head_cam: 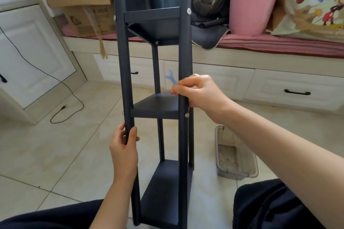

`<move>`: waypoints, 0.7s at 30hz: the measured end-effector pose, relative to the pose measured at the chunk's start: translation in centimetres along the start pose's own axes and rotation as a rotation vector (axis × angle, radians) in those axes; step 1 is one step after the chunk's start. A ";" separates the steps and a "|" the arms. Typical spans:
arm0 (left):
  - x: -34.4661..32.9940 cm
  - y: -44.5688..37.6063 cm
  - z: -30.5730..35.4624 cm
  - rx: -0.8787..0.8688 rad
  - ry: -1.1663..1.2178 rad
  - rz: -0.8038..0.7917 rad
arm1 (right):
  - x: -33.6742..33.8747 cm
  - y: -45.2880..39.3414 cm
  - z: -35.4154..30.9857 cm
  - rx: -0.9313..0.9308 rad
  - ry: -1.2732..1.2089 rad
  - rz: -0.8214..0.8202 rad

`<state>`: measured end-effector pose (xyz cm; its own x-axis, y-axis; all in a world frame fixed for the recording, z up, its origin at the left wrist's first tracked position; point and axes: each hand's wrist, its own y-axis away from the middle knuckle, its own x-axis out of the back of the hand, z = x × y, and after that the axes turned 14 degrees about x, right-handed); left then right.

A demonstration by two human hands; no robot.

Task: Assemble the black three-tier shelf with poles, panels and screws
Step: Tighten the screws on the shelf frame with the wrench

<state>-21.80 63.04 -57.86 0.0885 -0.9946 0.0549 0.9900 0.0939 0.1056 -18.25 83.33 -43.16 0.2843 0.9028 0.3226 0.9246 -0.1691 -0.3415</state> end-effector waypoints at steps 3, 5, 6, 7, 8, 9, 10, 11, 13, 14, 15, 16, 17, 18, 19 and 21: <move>-0.2 0.2 -0.2 -0.005 0.002 -0.022 | 0.2 0.5 -0.9 0.008 -0.019 0.009; -0.2 0.2 -0.3 -0.016 -0.027 -0.039 | 0.6 0.6 -1.6 0.023 -0.047 0.008; -0.1 0.1 -0.4 -0.017 -0.044 -0.047 | 0.9 0.7 -1.9 0.029 -0.086 0.016; 0.1 0.1 -0.5 -0.017 -0.057 -0.057 | 1.4 0.6 -2.2 0.034 -0.136 0.029; 0.2 0.1 -0.4 -0.015 -0.064 -0.069 | 1.9 0.4 -2.5 0.038 -0.190 0.049; 0.3 0.1 -0.4 -0.006 -0.064 -0.084 | 2.3 0.2 -2.8 0.040 -0.242 0.075; 0.3 0.1 -0.2 0.010 -0.056 -0.100 | 2.7 0.0 -3.0 0.042 -0.285 0.103; 0.3 0.0 0.0 0.033 -0.040 -0.113 | 2.9 -0.2 -3.2 0.048 -0.309 0.126; 0.3 -0.5 0.5 0.089 0.000 -0.124 | 3.0 -0.3 -3.2 0.066 -0.303 0.143; 0.4 -0.7 0.6 0.110 0.017 -0.128 | 2.8 -0.2 -3.2 0.076 -0.286 0.139; 0.5 -0.8 0.6 0.122 0.034 -0.132 | 2.6 -0.2 -3.2 0.088 -0.271 0.132; 0.6 -0.8 0.6 0.128 0.047 -0.137 | 2.5 -0.1 -3.2 0.101 -0.260 0.125; 0.7 -0.7 0.4 0.133 0.054 -0.147 | 2.3 0.0 -3.3 0.115 -0.253 0.118; 0.9 -0.7 0.3 0.139 0.052 -0.164 | 2.2 0.0 -3.4 0.129 -0.249 0.112; 1.0 -0.7 0.2 0.150 0.037 -0.186 | 2.0 0.0 -3.5 0.140 -0.249 0.108; 1.2 -0.9 0.1 0.188 -0.036 -0.224 | 1.7 -0.1 -3.8 0.153 -0.246 0.109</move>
<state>-22.63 61.74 -57.79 -0.1368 -0.9896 0.0442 0.9464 -0.1174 0.3010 -16.85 83.38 -39.25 0.2922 0.9544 0.0602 0.8377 -0.2251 -0.4976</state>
